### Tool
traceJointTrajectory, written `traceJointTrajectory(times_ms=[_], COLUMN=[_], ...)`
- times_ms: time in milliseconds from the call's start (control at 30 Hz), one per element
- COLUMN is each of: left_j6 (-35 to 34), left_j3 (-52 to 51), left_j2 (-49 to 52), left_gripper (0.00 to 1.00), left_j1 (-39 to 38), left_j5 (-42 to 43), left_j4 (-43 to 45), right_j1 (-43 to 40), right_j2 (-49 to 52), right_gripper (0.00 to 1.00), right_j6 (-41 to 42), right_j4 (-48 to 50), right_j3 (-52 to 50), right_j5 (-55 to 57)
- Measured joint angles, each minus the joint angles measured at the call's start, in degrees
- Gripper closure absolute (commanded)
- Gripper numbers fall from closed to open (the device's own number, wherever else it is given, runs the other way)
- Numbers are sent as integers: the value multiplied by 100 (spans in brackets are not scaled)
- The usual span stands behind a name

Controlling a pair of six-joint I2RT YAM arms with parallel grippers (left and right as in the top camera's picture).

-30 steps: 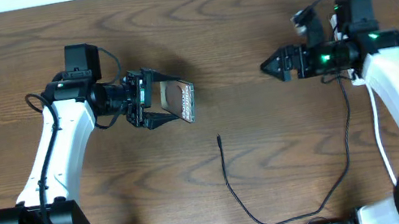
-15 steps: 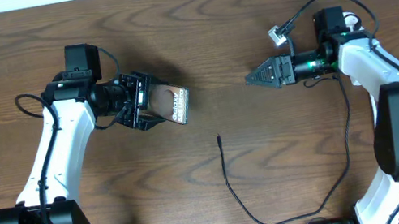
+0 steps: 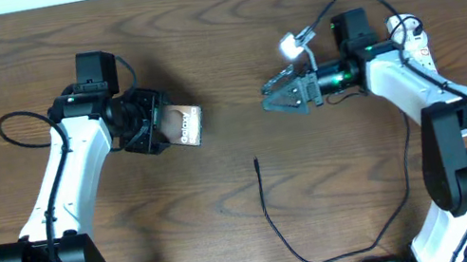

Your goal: Plug charger to phone and switch on socket

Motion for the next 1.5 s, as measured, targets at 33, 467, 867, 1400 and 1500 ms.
traceJointTrajectory(times_ms=[33, 467, 867, 1400, 1500], left_j6=[-81, -1169, -1958, -2889, -2924], left_j3=[0, -2, -2, 0, -2], left_j2=[0, 0, 0, 0, 0], left_gripper=[93, 92, 93, 93, 92], left_j1=[-13, -514, -533, -533, -533], left_j5=[-129, -1099, -1204, -826, -629], left_j4=[-7, -24, -26, -118, -118], right_j1=[111, 992, 1360, 1696, 1794], right_j2=[0, 0, 0, 0, 0], right_gripper=[1, 1, 1, 1, 1], right_j6=[68, 1436, 2949, 4048, 4181], right_j4=[87, 1237, 1801, 1923, 1923], right_j3=[4, 20, 22, 22, 22], right_j5=[2, 741, 1412, 2100, 2295])
